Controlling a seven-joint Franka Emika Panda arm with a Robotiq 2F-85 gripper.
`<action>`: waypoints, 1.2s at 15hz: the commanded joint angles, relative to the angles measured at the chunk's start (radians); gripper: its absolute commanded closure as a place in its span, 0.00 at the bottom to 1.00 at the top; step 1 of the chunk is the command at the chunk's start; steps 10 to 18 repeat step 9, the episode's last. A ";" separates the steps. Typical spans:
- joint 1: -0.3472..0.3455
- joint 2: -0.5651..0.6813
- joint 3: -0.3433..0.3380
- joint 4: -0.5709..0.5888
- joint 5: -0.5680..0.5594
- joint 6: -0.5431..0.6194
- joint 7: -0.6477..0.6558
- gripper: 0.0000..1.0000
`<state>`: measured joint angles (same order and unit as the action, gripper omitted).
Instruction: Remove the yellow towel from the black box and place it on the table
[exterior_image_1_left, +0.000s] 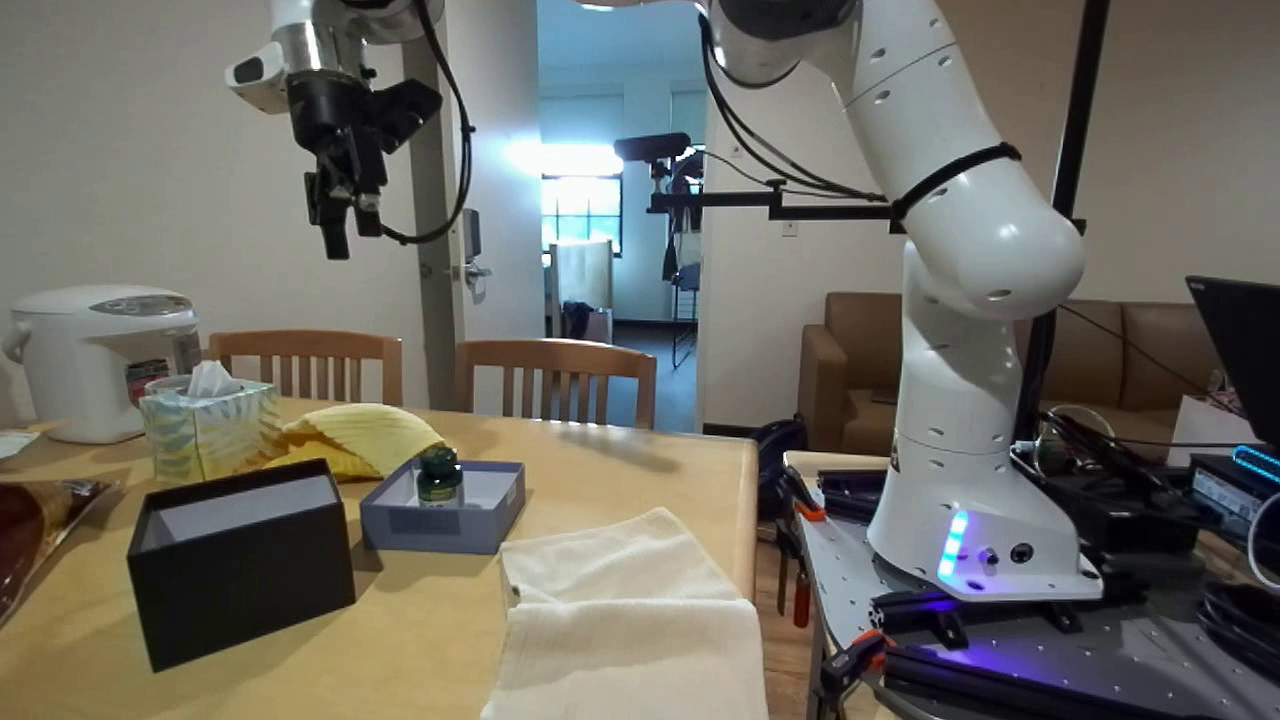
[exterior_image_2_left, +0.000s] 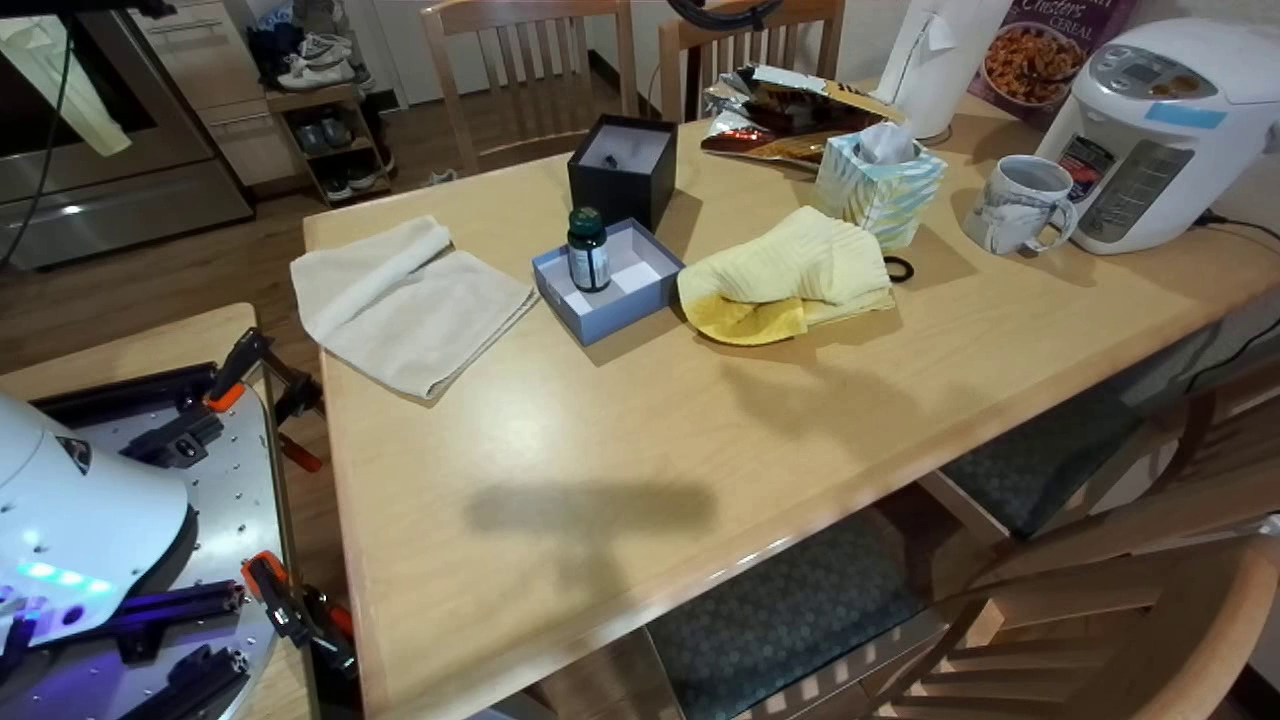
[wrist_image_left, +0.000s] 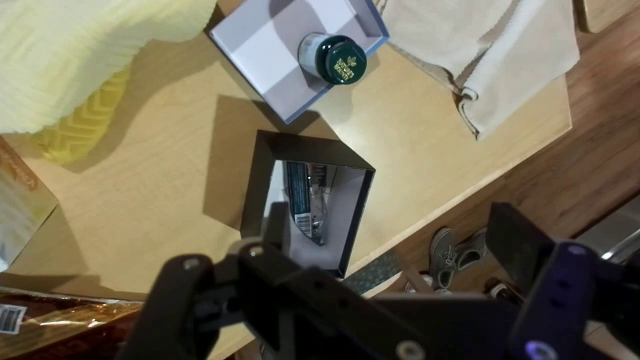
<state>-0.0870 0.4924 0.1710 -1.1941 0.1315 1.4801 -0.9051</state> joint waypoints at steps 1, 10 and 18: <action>0.017 -0.002 -0.022 -0.003 0.009 -0.006 -0.004 0.00; 0.014 -0.002 -0.023 -0.013 0.010 -0.005 -0.004 0.00; 0.014 -0.002 -0.023 -0.013 0.010 -0.005 -0.004 0.00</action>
